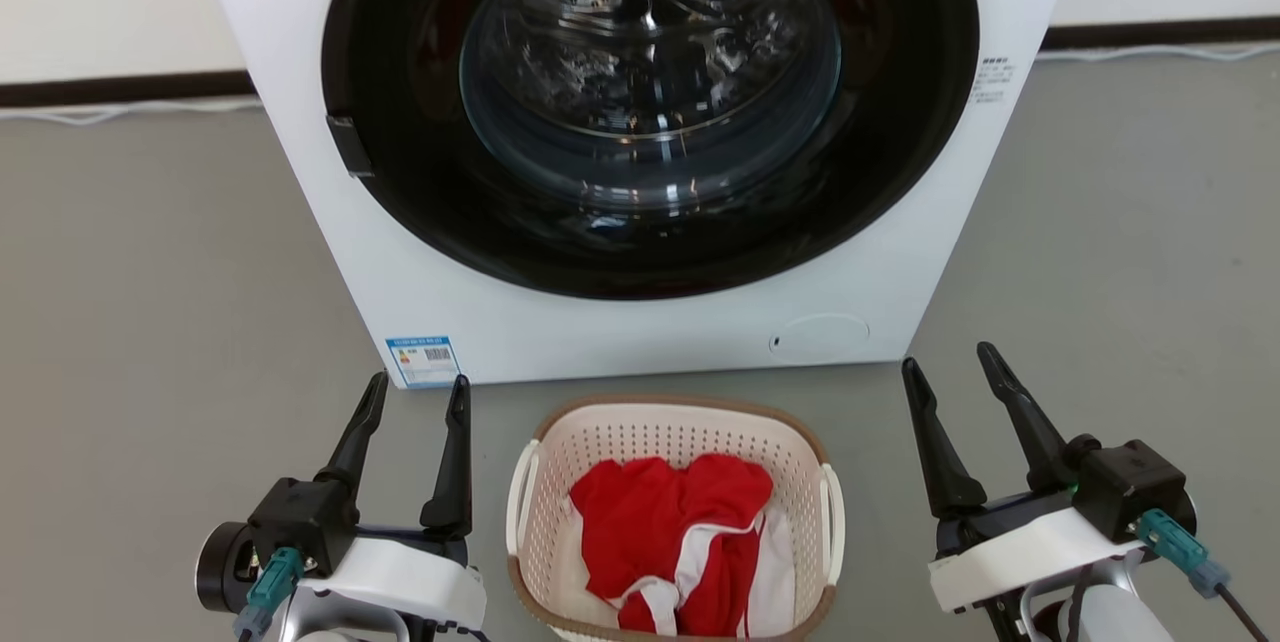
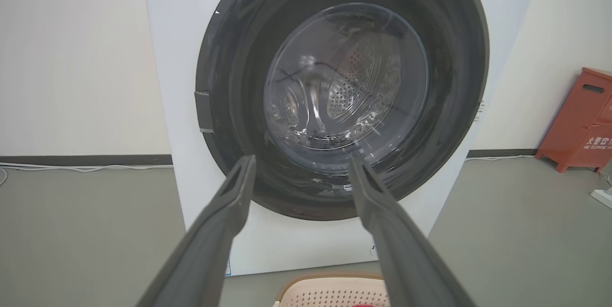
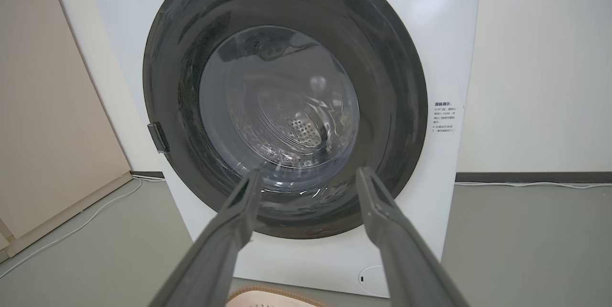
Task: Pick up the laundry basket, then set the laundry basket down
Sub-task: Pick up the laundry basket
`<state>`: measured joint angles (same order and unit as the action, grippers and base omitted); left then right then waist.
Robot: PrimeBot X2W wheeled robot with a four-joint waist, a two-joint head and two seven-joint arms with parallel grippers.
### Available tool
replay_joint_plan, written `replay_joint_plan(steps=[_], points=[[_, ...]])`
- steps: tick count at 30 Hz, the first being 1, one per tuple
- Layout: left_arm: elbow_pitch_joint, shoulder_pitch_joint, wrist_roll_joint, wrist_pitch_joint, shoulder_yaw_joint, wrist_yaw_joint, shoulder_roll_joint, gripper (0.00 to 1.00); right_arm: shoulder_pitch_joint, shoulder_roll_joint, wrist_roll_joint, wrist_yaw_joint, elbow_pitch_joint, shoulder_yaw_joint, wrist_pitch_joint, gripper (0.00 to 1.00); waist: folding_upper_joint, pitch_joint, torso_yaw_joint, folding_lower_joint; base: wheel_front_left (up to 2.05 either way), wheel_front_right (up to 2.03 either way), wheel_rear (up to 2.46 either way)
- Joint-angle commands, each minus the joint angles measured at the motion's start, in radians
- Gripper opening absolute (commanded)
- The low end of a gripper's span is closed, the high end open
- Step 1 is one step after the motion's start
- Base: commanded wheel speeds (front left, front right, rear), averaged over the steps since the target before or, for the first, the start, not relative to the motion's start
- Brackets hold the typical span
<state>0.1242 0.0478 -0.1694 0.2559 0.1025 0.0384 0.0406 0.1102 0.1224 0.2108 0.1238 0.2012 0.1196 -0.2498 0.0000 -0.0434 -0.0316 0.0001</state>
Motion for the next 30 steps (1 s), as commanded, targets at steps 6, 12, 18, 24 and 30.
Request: replay_joint_plan(steps=[6,12,18,24,30], points=[[-0.015,0.069,-0.009,0.006,-0.031,-0.008,0.01,1.0,0.065,0.003,0.006,0.007,-0.035,0.004,-0.012,1.0,0.0,-0.072,-0.013,-0.0001,0.0,0.0,0.0],[0.027,0.118,-0.026,0.006,-0.042,0.001,0.01,1.0,0.085,0.0,0.014,0.007,-0.04,-0.007,-0.012,1.0,0.0,-0.145,-0.025,-0.0001,0.0,0.0,0.0],[0.105,0.19,-0.023,0.006,-0.062,0.013,0.01,1.0,0.11,-0.006,0.023,0.007,-0.048,-0.007,-0.012,1.0,0.0,-0.225,-0.042,-0.0001,0.0,0.0,0.0],[0.241,0.275,-0.026,0.006,-0.096,0.031,0.01,1.0,0.136,-0.011,0.035,0.007,-0.054,-0.008,-0.012,1.0,0.0,-0.295,-0.059,-0.0001,0.0,0.0,0.0],[0.372,0.345,-0.025,0.006,-0.123,0.053,0.01,1.0,0.157,-0.014,0.043,0.007,-0.058,-0.003,-0.012,1.0,0.0,-0.347,-0.071,-0.0001,0.0,0.0,0.0]])
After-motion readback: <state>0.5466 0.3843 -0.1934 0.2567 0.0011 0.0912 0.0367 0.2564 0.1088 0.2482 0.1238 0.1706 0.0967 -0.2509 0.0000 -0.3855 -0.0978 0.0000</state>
